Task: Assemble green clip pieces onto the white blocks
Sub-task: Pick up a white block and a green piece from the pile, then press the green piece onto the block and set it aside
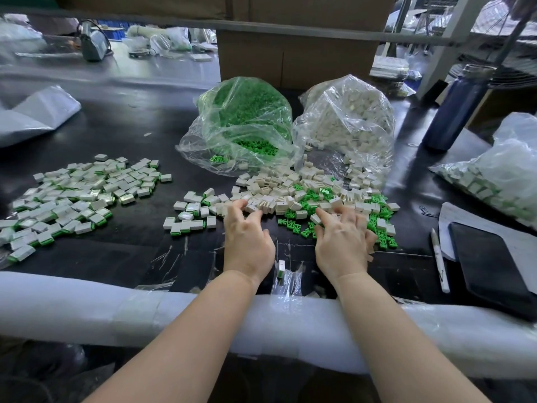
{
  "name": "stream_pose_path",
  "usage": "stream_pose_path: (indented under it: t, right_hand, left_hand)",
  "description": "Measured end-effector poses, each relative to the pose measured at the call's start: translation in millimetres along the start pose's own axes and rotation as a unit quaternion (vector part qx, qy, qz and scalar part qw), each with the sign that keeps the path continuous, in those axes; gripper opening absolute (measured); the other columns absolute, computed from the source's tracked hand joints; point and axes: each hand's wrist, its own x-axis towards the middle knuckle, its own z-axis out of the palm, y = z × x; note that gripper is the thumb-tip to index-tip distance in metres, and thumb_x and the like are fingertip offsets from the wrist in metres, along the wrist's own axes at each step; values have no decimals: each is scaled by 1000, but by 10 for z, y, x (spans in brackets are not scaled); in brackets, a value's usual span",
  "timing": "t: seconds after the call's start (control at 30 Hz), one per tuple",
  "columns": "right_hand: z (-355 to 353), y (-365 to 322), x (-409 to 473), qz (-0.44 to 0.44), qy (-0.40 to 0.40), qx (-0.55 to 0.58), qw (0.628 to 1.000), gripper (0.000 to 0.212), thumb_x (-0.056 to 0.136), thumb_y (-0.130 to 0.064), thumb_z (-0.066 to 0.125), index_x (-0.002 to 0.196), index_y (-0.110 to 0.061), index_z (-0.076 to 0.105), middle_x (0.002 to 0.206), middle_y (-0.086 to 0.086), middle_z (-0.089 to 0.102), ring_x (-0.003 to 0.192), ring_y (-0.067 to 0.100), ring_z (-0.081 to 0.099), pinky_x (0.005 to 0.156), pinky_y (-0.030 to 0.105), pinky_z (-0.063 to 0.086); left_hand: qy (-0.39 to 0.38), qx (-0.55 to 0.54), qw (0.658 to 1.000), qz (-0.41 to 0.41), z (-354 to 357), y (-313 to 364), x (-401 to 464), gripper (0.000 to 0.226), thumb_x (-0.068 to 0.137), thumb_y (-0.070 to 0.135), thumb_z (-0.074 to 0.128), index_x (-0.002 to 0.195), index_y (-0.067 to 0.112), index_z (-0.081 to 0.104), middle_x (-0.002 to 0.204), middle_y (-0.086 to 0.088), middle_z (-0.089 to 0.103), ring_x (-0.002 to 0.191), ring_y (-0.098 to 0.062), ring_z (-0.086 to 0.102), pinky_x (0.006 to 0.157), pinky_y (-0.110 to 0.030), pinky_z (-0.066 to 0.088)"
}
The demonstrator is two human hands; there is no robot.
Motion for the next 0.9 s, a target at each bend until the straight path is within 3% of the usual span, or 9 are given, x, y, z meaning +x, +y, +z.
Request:
stream_pose_path:
  t: [0.1,0.23,0.37,0.47,0.63,0.9]
  right_hand:
    - [2,-7,8,-4,-11,-26,1000,31,97,-32,44,126,-32,54,143,1,35,127,23,27,95,38,23]
    - [15,-2,17,-5,3,-10,1000,17,94,-32,50,108,-27,59,130,3,44,119,23,34,95,38,22]
    - [27,3,10,-19,47,-3,999,9,93,-21,52,94,-23,61,115,0,53,108,20,39,85,34,18]
    - [32,2,2,-24,67,-3,997,11,93,-19,52,96,-23,62,108,-2,60,103,20,43,77,32,14]
    - [37,7,6,-9,30,-18,999,23,95,-28,50,113,-24,63,120,0,52,113,21,38,86,35,18]
    - [-3,10,-7,-38,62,59,996,19,93,-29,55,105,-20,66,112,1,58,106,21,45,85,33,22]
  left_hand:
    - [-7,-7,1000,26,8,5,-13,38,91,10,53,128,4,52,138,-8,25,132,-21,25,109,-20,16]
    - [-18,-17,999,44,30,-5,-13,35,90,11,54,125,6,55,133,-5,27,127,-18,28,96,-8,12]
    - [-25,-19,998,58,49,-14,-12,30,88,12,58,118,11,59,127,-2,30,122,-15,32,98,-13,23]
    - [-33,-30,997,65,62,-29,-10,24,87,12,59,111,14,61,114,5,29,111,-10,33,97,-14,27]
    - [-36,-32,997,68,77,-41,-8,19,87,13,60,106,16,63,110,7,28,101,-4,28,92,-12,27]
    - [-50,-44,995,70,36,-5,-20,20,87,12,61,106,17,62,108,7,32,102,-11,43,92,-14,34]
